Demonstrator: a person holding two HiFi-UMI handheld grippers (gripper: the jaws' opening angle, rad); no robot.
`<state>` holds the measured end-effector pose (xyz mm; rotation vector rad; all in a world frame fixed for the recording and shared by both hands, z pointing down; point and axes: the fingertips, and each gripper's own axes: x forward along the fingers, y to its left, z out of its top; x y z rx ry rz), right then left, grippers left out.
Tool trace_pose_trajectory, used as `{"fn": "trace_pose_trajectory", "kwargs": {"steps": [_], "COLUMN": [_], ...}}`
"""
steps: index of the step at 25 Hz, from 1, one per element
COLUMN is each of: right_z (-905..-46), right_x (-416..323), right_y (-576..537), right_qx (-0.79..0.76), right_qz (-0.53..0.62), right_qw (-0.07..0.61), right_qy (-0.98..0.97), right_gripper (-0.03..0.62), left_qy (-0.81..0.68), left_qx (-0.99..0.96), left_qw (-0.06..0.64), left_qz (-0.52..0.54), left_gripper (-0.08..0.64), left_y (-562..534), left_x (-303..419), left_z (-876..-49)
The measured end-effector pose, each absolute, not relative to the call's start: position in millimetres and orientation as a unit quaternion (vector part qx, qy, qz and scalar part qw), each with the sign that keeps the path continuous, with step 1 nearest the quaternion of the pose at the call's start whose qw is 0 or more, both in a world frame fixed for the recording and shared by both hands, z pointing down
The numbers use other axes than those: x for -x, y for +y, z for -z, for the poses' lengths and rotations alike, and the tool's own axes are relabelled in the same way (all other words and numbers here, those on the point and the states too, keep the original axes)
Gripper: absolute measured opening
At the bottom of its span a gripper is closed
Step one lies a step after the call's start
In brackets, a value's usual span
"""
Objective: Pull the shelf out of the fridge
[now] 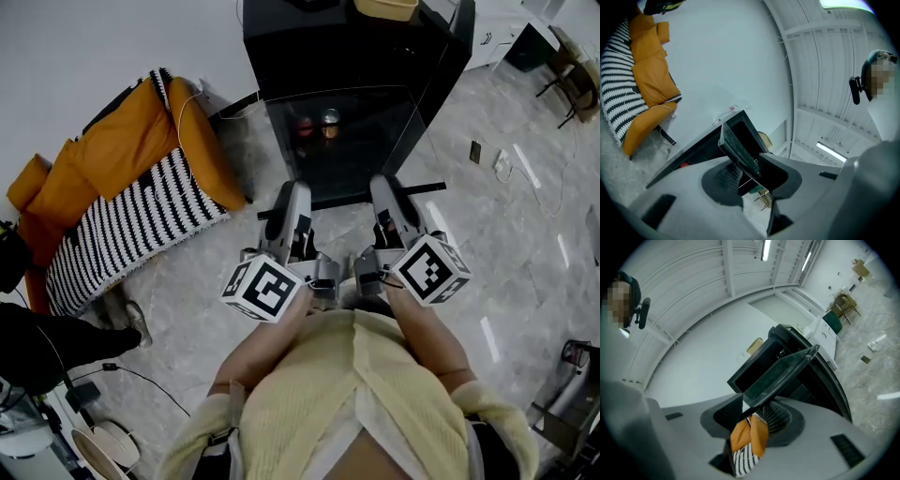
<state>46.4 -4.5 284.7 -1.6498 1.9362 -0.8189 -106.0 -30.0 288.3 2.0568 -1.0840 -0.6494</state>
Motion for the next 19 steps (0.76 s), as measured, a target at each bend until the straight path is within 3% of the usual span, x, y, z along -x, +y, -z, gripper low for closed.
{"fn": "trace_pose_trajectory", "kwargs": {"steps": [19], "right_z": [-288.7], "right_x": [-48.2], "right_y": [-4.1], "right_qx": [0.603], "right_qz": [0.302], "right_qw": [0.231], "right_qy": [0.701], "right_gripper": [0.138], "left_qy": [-0.420], "left_qx": [-0.795], "left_qw": [0.359], "left_qz": [0.249], "left_gripper": [0.110], "left_y": [-31.2], "left_x": [104.6], "left_z": [-292.7]}}
